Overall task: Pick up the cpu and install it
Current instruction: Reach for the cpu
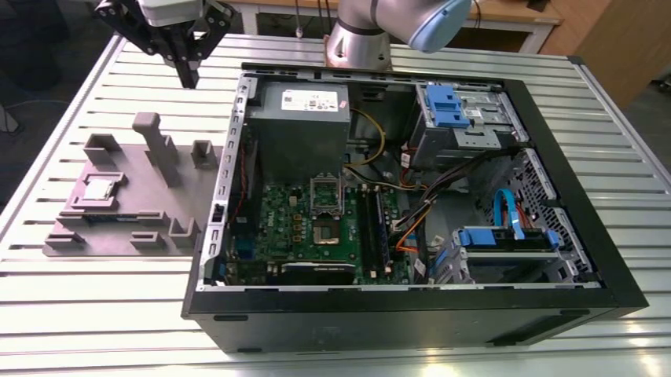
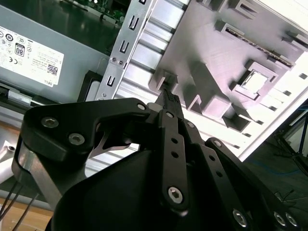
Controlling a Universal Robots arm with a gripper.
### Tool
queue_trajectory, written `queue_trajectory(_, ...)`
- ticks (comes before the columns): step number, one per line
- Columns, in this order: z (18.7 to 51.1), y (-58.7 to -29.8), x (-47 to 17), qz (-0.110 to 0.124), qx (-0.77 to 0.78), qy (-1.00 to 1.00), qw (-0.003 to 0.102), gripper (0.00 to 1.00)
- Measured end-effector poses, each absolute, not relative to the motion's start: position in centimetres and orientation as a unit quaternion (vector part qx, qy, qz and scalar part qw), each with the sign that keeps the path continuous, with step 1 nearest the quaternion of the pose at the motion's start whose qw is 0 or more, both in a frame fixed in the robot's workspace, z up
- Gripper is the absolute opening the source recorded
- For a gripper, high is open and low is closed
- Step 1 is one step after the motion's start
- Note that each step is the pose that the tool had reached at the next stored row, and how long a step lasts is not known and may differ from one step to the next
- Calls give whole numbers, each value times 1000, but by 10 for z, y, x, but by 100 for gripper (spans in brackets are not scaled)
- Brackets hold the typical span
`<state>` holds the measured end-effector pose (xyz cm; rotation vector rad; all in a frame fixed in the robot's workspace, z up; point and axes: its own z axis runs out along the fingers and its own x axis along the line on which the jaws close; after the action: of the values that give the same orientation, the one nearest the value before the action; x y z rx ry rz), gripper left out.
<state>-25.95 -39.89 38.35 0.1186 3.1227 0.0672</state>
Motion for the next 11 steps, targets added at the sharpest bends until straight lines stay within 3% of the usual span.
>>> queue_trajectory(11, 383, -399, -264, 21, 38, 999, 8, 11)
